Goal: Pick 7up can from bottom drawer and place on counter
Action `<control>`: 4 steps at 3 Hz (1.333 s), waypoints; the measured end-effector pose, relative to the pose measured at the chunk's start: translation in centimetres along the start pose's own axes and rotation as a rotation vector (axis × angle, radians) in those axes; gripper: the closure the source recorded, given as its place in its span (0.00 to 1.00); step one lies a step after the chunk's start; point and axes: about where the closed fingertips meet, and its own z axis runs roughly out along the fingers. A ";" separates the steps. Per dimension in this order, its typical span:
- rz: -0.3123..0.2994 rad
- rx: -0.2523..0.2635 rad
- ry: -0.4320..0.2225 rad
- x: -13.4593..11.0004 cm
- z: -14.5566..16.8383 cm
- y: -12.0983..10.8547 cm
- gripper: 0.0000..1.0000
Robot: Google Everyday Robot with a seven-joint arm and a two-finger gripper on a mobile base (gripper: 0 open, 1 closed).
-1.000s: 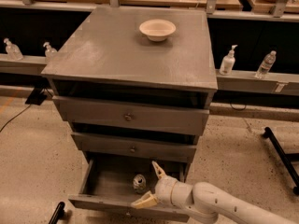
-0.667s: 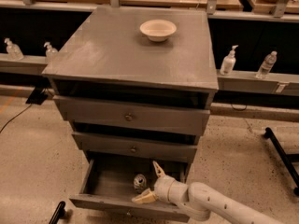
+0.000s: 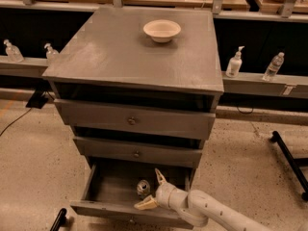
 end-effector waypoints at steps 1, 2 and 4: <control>0.019 0.018 0.018 1.6 1.9 -0.5 0.00; 0.059 0.048 0.030 2.6 3.2 -1.0 0.00; 0.161 0.118 0.049 6.4 5.6 -1.8 0.00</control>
Offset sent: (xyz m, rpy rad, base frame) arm 0.0331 0.0105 -0.0511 0.0045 0.0767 -0.1242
